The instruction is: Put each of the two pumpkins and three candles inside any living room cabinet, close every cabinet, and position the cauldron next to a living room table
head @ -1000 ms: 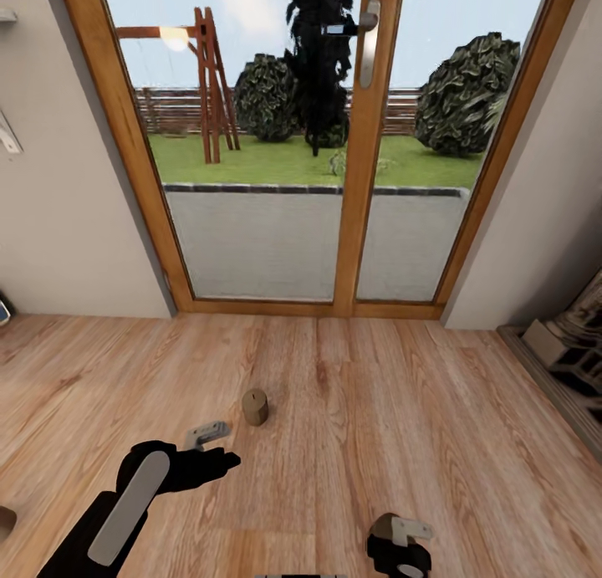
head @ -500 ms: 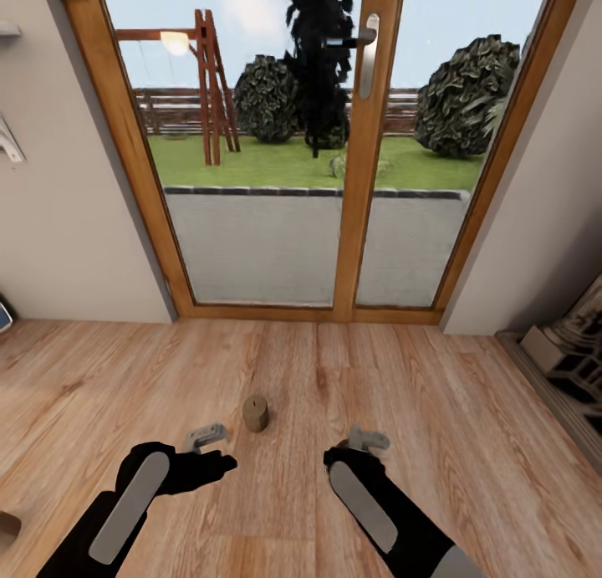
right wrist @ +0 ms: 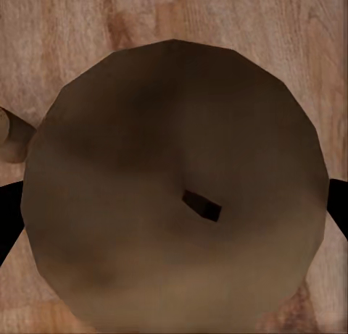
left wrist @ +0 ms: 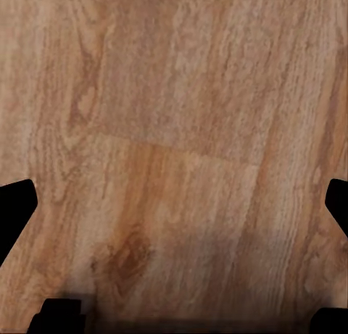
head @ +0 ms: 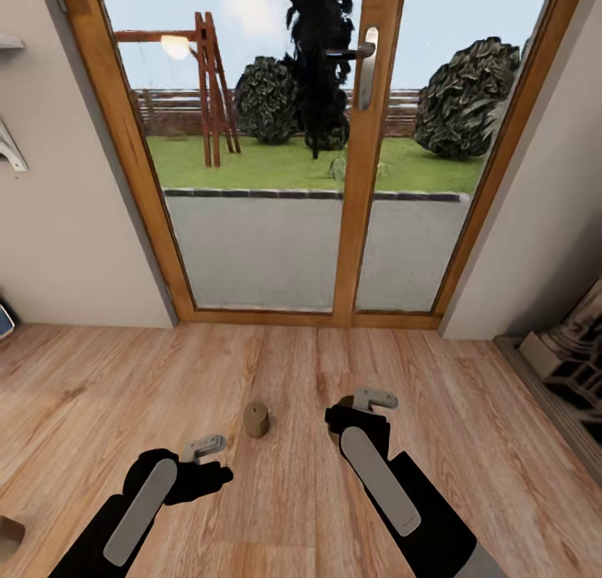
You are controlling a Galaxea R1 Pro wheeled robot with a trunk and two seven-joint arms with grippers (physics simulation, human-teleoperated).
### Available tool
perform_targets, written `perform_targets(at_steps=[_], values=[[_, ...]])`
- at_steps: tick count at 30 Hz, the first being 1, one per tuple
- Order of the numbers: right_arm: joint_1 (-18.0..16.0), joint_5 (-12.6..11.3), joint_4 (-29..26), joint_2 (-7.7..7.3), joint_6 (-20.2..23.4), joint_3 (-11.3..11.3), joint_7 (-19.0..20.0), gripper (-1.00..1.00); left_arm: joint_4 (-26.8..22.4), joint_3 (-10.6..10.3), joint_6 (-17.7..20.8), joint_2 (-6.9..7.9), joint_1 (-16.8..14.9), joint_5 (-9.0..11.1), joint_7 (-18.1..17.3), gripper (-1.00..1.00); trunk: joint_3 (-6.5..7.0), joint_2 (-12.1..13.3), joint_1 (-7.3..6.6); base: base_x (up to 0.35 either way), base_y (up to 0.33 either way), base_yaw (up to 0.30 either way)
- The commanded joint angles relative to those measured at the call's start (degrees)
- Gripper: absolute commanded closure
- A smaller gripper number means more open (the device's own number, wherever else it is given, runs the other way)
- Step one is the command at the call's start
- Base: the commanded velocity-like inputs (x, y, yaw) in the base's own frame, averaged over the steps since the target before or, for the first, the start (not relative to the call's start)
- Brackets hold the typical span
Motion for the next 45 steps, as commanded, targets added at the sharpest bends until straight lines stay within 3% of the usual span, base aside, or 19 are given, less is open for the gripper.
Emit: perform_targets(at_steps=[1,5,7,10,19,28,31,36,41,43,45], values=[[0.0,-0.5,-0.2,-0.01,0.2,0.0,-0.1,1.0,0.8,-0.1,-0.1,0.06,-0.1,0.6,0.6,-1.0,0.13,0.4,-0.23,0.0,0.0,0.0],[0.0,-0.6,2.2,0.2,0.3,-0.1,-0.1,1.0,4.4,-0.2,-0.4,0.08,-1.4,-0.6,0.6,-1.0,0.85,2.0,-1.11,0.0,0.0,0.0],[-0.3,-0.4,5.1,0.23,0.3,-0.1,-0.1,1.0,7.1,-0.1,-1.6,0.09,-2.6,-2.2,0.3,-1.0,1.21,2.8,-1.55,0.0,0.0,0.0],[-1.0,-0.5,7.2,0.31,1.7,-0.2,-0.2,1.0,9.9,-0.2,-3.5,0.11,-3.4,-3.0,0.1,-1.0,1.75,4.0,-2.21,0.0,0.0,0.0],[-2.0,-0.5,12.9,0.12,3.9,-0.3,0.4,1.0,11.1,-0.2,-4.7,-0.04,-4.2,-4.2,0.0,-1.0,3.36,7.6,-4.19,0.0,0.0,0.0],[-2.1,-0.2,10.6,0.42,4.1,0.4,-0.2,1.0,14.0,-0.4,-5.1,-0.18,-6.0,-6.3,-1.4,-1.0,3.36,7.6,-4.19,0.058,0.0,0.0],[-2.1,-0.2,10.6,0.43,4.0,0.2,-0.3,1.0,14.4,-0.5,-5.2,-1.33,-6.4,-7.3,-1.5,-1.0,3.36,7.6,-4.19,0.222,0.0,0.0],[-2.1,-0.1,10.6,0.43,4.0,0.2,-0.4,1.0,15.2,-0.5,-5.3,-2.02,-6.5,-7.6,-1.5,-1.0,3.36,7.6,-4.19,0.125,0.0,0.0],[-2.1,-0.1,10.5,0.43,4.0,0.3,-0.4,1.0,16.0,-0.5,-7.8,-1.93,-6.7,-7.8,-1.5,-1.0,3.36,7.6,-4.19,0.294,-0.004,0.0],[-2.1,-0.1,10.5,0.43,4.0,0.4,-0.3,1.0,17.9,-0.5,-8.8,-2.0,-7.3,-8.8,-1.5,-1.0,3.36,7.6,-4.19,0.317,-0.015,0.0],[-2.1,-0.2,10.2,0.43,4.0,0.4,0.3,1.0,20.6,-0.5,-12.4,-2.12,-8.0,-11.3,-1.5,-1.0,3.36,7.6,-4.19,0.319,-0.012,0.0]])
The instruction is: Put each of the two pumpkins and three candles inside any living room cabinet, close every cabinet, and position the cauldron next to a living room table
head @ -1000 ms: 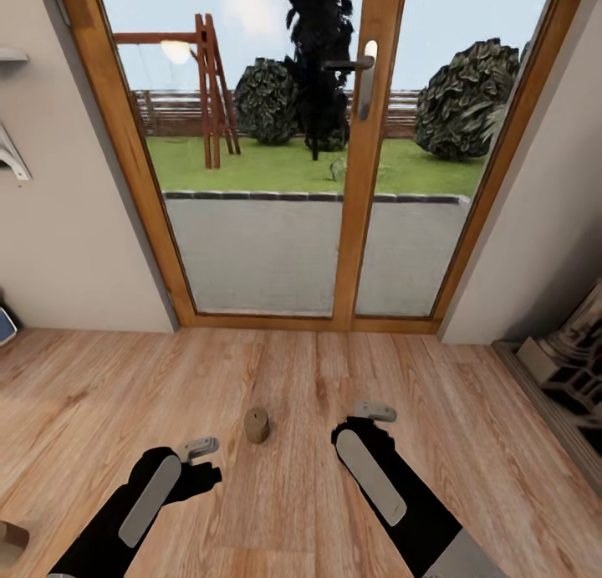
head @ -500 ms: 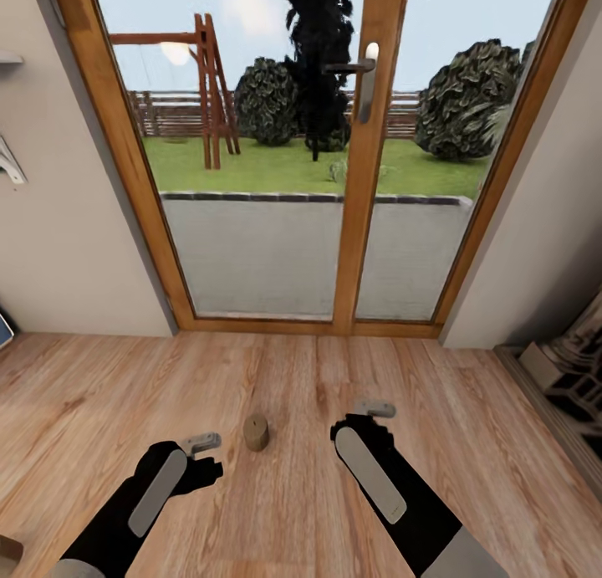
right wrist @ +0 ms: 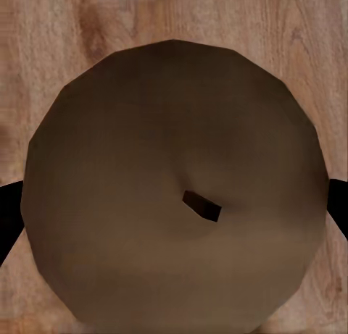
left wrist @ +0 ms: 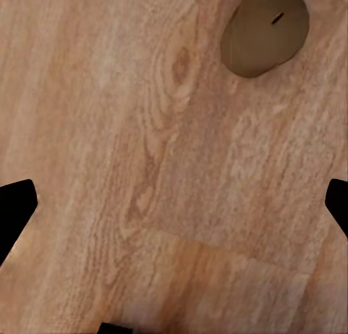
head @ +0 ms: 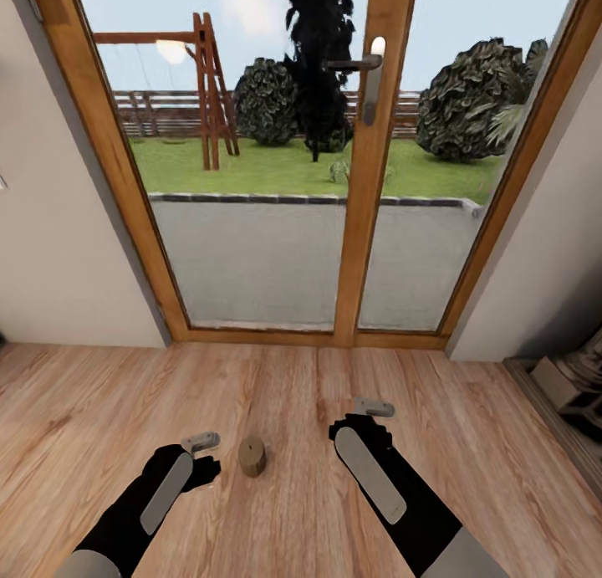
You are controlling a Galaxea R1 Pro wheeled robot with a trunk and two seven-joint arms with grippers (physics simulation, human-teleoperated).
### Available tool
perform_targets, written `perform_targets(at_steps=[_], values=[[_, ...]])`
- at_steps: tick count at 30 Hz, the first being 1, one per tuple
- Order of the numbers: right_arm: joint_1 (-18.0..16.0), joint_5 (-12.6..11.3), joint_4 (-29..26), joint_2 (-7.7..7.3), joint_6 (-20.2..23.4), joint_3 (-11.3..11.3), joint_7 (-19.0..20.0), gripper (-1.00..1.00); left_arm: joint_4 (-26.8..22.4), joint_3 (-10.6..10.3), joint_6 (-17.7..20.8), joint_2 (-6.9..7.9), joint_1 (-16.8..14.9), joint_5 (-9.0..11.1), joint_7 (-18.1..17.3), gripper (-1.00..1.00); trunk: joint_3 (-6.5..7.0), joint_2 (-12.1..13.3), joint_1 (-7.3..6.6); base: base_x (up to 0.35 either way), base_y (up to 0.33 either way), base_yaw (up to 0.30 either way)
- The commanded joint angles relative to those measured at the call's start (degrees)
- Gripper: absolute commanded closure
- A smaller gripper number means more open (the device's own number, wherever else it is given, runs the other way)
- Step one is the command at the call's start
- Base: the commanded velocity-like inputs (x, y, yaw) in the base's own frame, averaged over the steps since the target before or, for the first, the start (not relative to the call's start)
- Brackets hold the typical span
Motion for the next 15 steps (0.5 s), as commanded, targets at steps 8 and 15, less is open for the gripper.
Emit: perform_targets(at_steps=[8,15], values=[[-0.1,-1.2,-11.6,-0.5,0.3,0.1,10.2,1.0,1.0,-0.2,-2.0,-0.62,-0.3,-0.6,0.6,-1.0,-0.05,0.0,0.03,0.281,-0.001,0.0],[-0.1,-1.3,-14.7,-0.54,0.3,0.0,18.9,1.0,1.1,-0.2,-2.1,-0.68,-0.3,-0.7,0.6,-1.0,-0.05,0.0,0.03,0.19,0.0,0.0]])
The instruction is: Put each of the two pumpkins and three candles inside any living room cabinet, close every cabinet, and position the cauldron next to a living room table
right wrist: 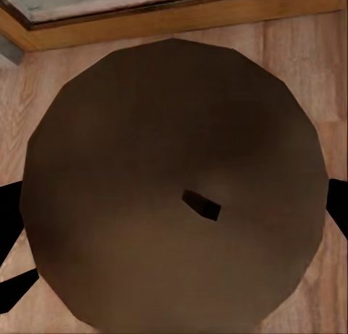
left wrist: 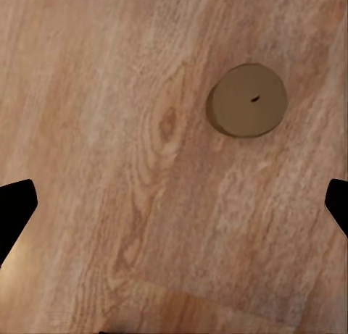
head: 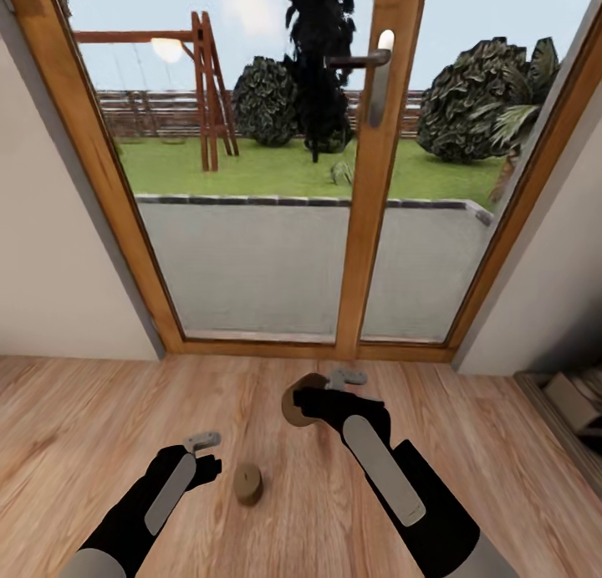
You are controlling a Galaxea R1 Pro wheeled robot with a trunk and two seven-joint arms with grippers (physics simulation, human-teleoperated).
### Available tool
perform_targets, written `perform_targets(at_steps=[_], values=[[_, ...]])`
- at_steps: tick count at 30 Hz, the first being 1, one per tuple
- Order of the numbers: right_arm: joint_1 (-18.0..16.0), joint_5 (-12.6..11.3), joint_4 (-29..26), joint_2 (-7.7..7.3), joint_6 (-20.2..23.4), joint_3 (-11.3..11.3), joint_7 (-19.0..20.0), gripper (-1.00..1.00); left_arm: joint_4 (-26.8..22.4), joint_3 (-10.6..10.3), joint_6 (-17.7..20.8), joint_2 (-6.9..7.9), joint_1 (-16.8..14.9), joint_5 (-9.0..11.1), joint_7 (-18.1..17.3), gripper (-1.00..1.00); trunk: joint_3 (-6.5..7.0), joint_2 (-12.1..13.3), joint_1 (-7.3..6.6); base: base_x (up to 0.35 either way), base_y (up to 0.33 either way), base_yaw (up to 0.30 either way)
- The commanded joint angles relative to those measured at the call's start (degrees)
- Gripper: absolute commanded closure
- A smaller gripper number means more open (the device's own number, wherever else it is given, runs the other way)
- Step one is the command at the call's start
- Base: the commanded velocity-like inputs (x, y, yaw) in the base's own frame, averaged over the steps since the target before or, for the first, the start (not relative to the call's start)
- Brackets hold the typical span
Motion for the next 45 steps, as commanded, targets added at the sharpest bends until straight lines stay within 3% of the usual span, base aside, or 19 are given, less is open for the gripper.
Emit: perform_targets(at_steps=[1,29,32,35,39,41,45], values=[[-0.1,-0.4,-0.1,0.0,0.0,0.0,0.1,1.0,-0.1,-0.2,0.1,0.07,0.0,0.6,0.6,-1.0,-0.05,0.0,0.01,0.256,0.0,0.0],[-0.1,-0.4,0.4,0.01,0.0,0.1,0.8,1.0,-0.1,-0.3,-0.1,0.07,-0.1,0.5,0.6,-1.0,-0.05,0.0,0.01,0.159,0.0,0.0],[0.0,-0.5,0.4,-0.01,0.0,0.1,0.9,1.0,-0.1,-0.3,-0.1,-0.15,-0.1,0.4,0.6,-1.0,-0.59,-1.2,0.67,0.003,0.0,0.0],[-0.1,-0.5,0.3,-0.07,0.0,0.1,2.7,1.0,0.0,-1.9,-0.2,-1.02,-0.1,0.4,0.6,-1.0,-1.13,-2.4,1.33,0.0,0.0,0.0],[-0.1,-0.3,0.1,-0.03,0.0,0.1,9.2,1.0,1.3,-3.7,-0.9,-1.71,-0.1,0.3,0.6,-1.0,-1.85,-4.0,2.21,0.0,0.0,0.0],[-0.1,-0.1,0.0,-0.01,0.0,0.1,11.6,1.0,1.8,-4.0,-2.0,-1.97,-0.1,0.3,0.5,-1.0,-2.21,-4.8,2.65,0.0,0.0,0.0],[-0.1,0.2,-0.2,-0.05,-0.2,0.1,12.7,1.0,2.1,-4.1,-2.7,-2.1,-0.1,0.3,0.5,-1.0,-2.92,-6.4,3.53,0.0,0.0,0.0]])
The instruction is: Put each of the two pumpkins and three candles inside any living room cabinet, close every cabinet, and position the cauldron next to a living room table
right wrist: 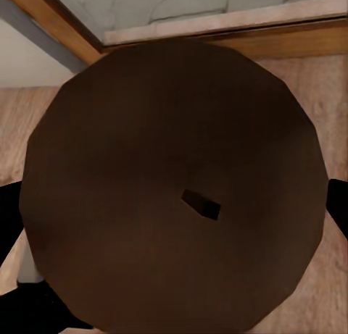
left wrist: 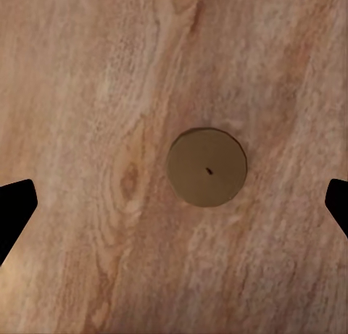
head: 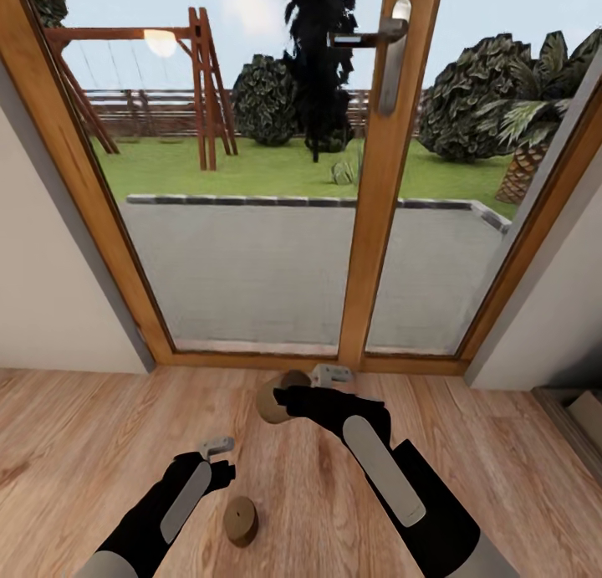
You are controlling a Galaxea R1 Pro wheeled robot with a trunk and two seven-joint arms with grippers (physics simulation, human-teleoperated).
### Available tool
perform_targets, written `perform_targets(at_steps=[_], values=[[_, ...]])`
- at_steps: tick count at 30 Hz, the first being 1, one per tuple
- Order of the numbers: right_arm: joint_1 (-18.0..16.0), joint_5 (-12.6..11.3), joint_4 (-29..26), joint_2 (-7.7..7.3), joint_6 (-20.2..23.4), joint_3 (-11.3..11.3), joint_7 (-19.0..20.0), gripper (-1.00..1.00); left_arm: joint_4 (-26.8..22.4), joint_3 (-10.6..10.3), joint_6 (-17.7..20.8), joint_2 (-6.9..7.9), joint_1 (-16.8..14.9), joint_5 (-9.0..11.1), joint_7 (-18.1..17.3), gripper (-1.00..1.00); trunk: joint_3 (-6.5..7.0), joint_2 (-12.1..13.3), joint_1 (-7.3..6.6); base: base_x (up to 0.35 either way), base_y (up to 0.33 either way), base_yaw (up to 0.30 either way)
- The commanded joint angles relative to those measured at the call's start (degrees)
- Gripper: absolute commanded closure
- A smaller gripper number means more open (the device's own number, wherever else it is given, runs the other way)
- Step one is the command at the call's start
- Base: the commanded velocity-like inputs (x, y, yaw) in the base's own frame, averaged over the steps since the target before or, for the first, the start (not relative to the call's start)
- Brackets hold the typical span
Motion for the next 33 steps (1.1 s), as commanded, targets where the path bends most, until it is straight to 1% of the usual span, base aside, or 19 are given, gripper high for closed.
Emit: perform_targets(at_steps=[1,4,7,11,13,14,18,23,26,29,31,33], values=[[0.0,-0.7,-0.1,0.0,-0.2,0.0,-0.2,1.0,0.0,-0.3,0.0,0.07,0.0,0.6,0.6,-1.0,-0.23,-0.4,0.22,0.0,0.0,0.0],[0.0,-0.7,-1.2,-0.02,-0.4,0.0,0.1,1.0,0.2,-0.3,-0.2,0.05,0.0,0.6,0.6,-1.0,-0.77,-1.6,0.87,0.0,0.0,0.0],[0.0,-0.7,-2.1,-0.03,-0.5,0.0,4.6,1.0,0.3,-0.6,-1.2,0.05,0.0,0.6,0.6,-1.0,-1.31,-2.8,1.53,0.0,0.0,0.0],[0.0,-0.7,-2.2,-0.03,-0.6,-0.2,12.3,1.0,0.3,-0.6,-1.4,0.05,0.0,0.6,0.6,-1.0,-2.03,-4.5,2.41,0.0,0.0,0.0],[0.0,-0.6,-2.2,-0.12,-0.6,-0.4,15.6,1.0,0.4,-0.6,-1.5,0.05,0.0,0.6,0.6,-1.0,-2.39,-5.3,2.85,0.0,0.0,0.0],[0.0,-0.6,-2.2,-0.28,-0.7,-0.5,16.2,1.0,0.4,-0.6,-1.5,0.05,0.0,0.6,0.6,-1.0,-2.57,-5.7,3.07,0.0,0.0,0.0],[0.0,-0.6,-2.0,-0.85,-1.3,-0.5,17.2,1.0,0.4,-0.7,-1.6,0.05,0.0,0.6,0.6,-1.0,-3.29,-7.3,3.95,0.0,0.0,0.0],[0.0,-0.6,-1.9,-2.85,-3.0,-0.6,17.4,1.0,0.4,-0.7,-1.6,0.05,0.0,0.6,0.6,-1.0,-4.18,-9.3,5.05,0.0,0.0,0.0],[0.0,-0.6,-1.9,-3.33,-3.2,-0.6,17.4,1.0,0.4,-0.8,-1.6,0.05,0.0,0.6,0.6,-1.0,-4.72,-10.5,5.71,0.0,0.0,0.0],[0.0,-0.6,-2.0,-3.38,-3.3,-0.6,17.4,1.0,0.4,-2.4,-2.2,0.05,0.0,0.6,0.6,-1.0,-5.26,-11.7,6.36,0.0,0.0,0.0],[0.0,-0.6,-2.0,-3.37,-3.3,-0.5,17.4,1.0,1.4,-3.7,-3.8,-0.01,0.0,0.6,0.6,-1.0,-5.62,-12.5,6.8,0.0,0.0,0.0],[0.0,-0.6,-1.9,-3.38,-3.3,-0.5,17.4,1.0,2.1,-4.3,-4.7,-0.73,0.0,0.6,0.6,-1.0,-5.98,-13.3,7.24,0.0,0.0,0.0]])
